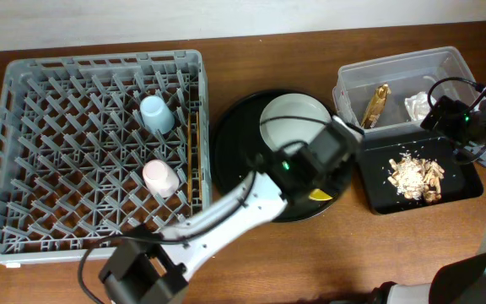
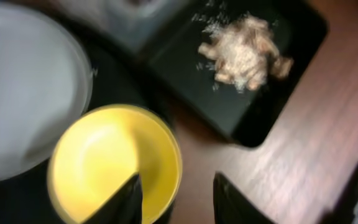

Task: Sort waste into correct bins and load items into the dishwasher rack
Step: 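Move the left gripper from the rack toward the white plate, then lower the left gripper onto the yellow bowl rim and grasp it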

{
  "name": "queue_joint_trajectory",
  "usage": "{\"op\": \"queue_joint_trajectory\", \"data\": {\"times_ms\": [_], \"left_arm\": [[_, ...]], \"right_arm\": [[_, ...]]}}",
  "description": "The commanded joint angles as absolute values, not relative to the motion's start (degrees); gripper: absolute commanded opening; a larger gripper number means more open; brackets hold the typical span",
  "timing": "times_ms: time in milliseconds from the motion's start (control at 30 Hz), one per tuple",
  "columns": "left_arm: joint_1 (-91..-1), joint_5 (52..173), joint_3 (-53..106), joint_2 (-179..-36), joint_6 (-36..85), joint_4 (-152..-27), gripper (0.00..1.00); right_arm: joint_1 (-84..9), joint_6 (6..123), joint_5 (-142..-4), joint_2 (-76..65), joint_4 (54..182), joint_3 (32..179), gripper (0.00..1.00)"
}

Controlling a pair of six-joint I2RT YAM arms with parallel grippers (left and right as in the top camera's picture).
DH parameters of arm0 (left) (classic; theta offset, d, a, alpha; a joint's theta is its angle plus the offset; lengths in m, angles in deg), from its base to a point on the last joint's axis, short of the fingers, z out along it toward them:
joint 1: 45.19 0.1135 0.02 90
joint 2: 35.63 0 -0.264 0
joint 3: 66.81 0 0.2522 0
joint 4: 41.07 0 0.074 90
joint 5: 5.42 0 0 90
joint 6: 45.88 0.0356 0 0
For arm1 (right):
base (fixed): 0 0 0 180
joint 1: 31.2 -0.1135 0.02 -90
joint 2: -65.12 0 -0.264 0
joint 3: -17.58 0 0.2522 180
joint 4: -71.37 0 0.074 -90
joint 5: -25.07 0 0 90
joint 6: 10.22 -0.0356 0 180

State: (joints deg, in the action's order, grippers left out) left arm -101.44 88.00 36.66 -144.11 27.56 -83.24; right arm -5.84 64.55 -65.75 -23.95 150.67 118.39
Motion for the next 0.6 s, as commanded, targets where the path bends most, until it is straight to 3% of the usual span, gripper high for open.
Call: {"op": "queue_joint_trajectory", "data": {"times_ms": [0,567], "left_arm": [[-104.3,80.4,32.5,-145.6,30.6,-76.5,0.36],[-105.1,82.3,31.9,-154.6,32.0,-76.1,0.35]], "right_arm": [[-5.7,64.0,-65.8,-23.1,150.7,118.7,0.99],[-5.7,64.0,-65.8,-23.1,150.7,118.7,0.99]]}}
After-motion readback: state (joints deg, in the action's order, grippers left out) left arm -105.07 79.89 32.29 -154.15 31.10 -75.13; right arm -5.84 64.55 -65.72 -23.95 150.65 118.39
